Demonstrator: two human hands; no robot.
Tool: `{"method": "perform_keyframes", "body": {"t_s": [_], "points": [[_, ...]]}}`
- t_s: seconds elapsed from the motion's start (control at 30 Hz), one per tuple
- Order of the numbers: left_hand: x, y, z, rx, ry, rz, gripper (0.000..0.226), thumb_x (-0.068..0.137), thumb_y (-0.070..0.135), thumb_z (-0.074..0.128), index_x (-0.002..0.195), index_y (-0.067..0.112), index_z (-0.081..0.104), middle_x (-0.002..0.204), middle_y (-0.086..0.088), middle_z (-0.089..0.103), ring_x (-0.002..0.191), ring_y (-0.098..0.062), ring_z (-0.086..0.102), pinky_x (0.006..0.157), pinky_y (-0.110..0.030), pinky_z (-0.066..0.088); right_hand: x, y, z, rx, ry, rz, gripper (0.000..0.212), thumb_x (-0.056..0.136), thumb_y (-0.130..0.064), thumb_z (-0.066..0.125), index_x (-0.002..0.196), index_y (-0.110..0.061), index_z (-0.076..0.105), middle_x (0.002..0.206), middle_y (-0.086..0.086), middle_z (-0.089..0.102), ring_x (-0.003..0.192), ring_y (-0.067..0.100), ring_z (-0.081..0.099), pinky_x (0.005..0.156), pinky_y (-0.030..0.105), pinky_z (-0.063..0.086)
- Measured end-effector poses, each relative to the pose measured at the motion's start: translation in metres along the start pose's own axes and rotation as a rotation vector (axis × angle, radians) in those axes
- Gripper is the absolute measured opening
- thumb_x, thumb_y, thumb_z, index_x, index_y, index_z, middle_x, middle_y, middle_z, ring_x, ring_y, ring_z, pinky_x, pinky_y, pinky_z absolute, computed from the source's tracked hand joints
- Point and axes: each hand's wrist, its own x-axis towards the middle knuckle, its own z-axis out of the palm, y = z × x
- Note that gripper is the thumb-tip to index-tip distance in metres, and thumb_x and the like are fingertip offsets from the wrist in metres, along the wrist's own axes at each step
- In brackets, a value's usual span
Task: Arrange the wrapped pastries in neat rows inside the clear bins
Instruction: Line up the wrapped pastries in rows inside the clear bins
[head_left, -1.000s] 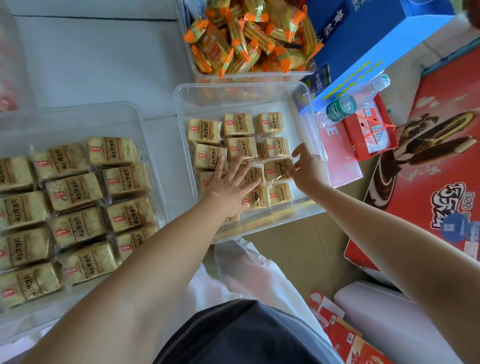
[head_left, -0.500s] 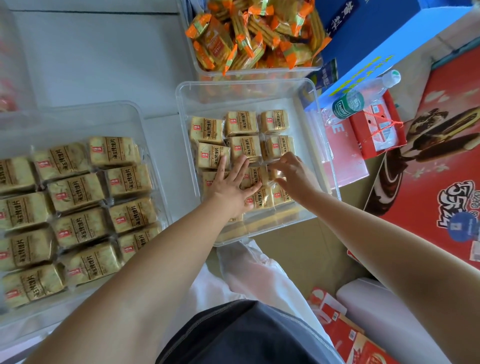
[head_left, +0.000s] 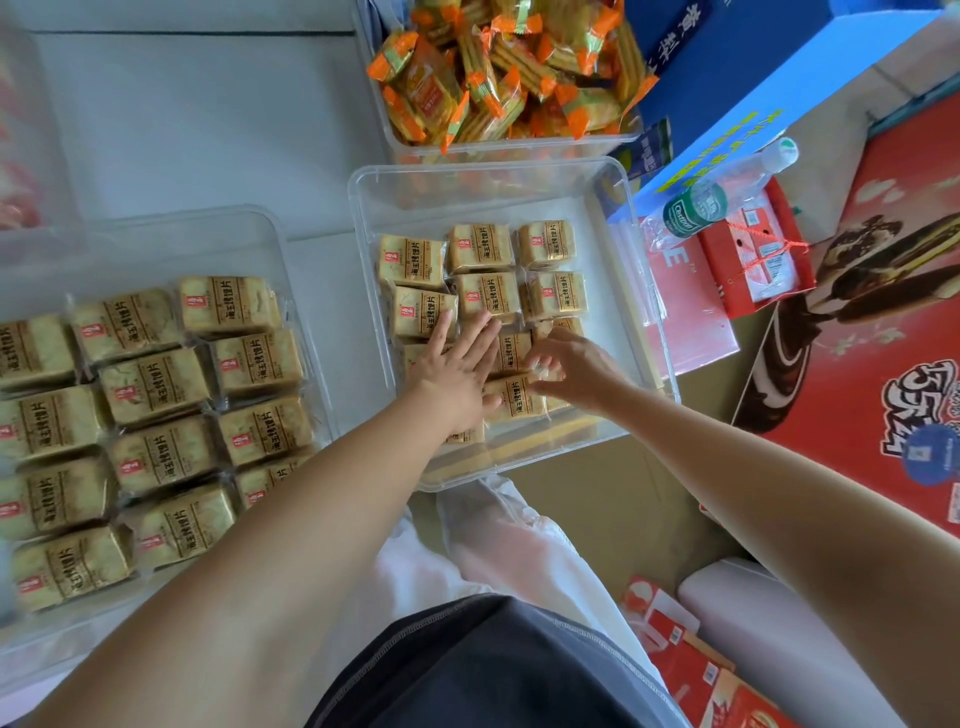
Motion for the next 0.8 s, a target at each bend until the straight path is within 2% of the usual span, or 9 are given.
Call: {"method": "perform_keyframes", "body": {"t_s": [0.17,0.27,0.4,0.47,0.53,0.63,0.7,0.8], "points": [[0.000,-0.005,0.002,0.038,-0.020,0.004,0.072,0.098,0.059,0.006,0.151,0.016,-0.016,0.155,-0.003,-0.032,0.137,-0.022,-0.039,0.103,-0.055,-0.029,0.006,-0.012,0.012,0.019,0.025,0.034,0.012,0.078,-0.016,0.075,0.089,-0.015,0.071,0.093,-0.001,0.063,0.077,0.008,0.057,0.083,0.024,0.051],[-0.001,-0.004,0.003,0.039,-0.013,0.006,0.072,0.098,0.060,0.006,0.152,0.017,-0.012,0.156,-0.004,-0.030,0.138,-0.022,-0.038,0.103,-0.055,-0.029,0.006,-0.012,0.015,0.060,0.032,0.047,0.012,0.077,-0.012,0.075,0.088,-0.010,0.072,0.101,0.002,0.059,0.080,0.012,0.060,0.086,0.024,0.051],[-0.002,-0.005,0.004,-0.006,0.003,-0.003,0.075,0.097,0.061,0.006,0.153,0.016,-0.014,0.155,-0.005,-0.033,0.138,-0.021,-0.038,0.105,-0.054,-0.029,0.007,-0.017,0.018,-0.033,0.113,-0.013,0.035,0.073,-0.010,0.077,0.103,-0.012,0.059,0.117,0.001,0.048,0.084,0.010,0.053,0.078,0.023,0.053],[-0.004,-0.004,0.003,-0.064,-0.006,-0.002,0.079,0.096,0.064,0.009,0.153,0.015,-0.015,0.153,-0.007,-0.037,0.137,-0.022,-0.039,0.105,-0.054,-0.029,0.009,-0.018,0.014,-0.142,0.111,-0.018,0.048,0.070,-0.018,0.080,0.112,-0.016,0.055,0.123,-0.001,0.046,0.096,0.011,0.049,0.077,0.020,0.046],[-0.007,-0.003,-0.002,-0.114,-0.010,-0.010,0.079,0.096,0.065,0.013,0.153,0.016,-0.011,0.152,-0.008,-0.038,0.138,-0.024,-0.039,0.105,-0.054,-0.029,0.010,-0.017,0.011,-0.197,0.087,-0.015,0.051,0.071,-0.023,0.079,0.116,-0.021,0.056,0.126,-0.001,0.045,0.108,0.013,0.047,0.079,0.020,0.041],[-0.017,-0.008,-0.014,-0.143,0.057,-0.044,0.070,0.100,0.055,0.017,0.154,0.012,0.007,0.158,-0.012,-0.023,0.144,-0.028,-0.028,0.111,-0.055,-0.022,0.011,-0.013,0.010,-0.231,0.074,-0.026,0.049,0.072,-0.027,0.078,0.117,-0.024,0.058,0.124,-0.002,0.046,0.109,0.014,0.048,0.081,0.021,0.041],[-0.025,-0.014,-0.023,-0.166,0.173,-0.071,0.058,0.103,0.041,0.020,0.151,0.008,0.024,0.162,-0.015,-0.003,0.149,-0.030,-0.011,0.118,-0.055,-0.009,0.015,-0.012,0.008,-0.255,0.042,-0.080,0.041,0.077,-0.031,0.074,0.115,-0.024,0.061,0.122,-0.003,0.050,0.105,0.013,0.051,0.085,0.024,0.047],[-0.039,-0.020,-0.035,-0.161,0.420,-0.155,0.047,0.102,0.024,0.028,0.144,0.007,0.041,0.158,-0.017,0.022,0.149,-0.032,0.009,0.120,-0.053,0.004,0.022,-0.018,-0.004,-0.120,0.046,-0.215,0.023,0.087,-0.032,0.063,0.110,-0.027,0.064,0.114,-0.004,0.059,0.085,0.008,0.056,0.075,0.028,0.053]]}}
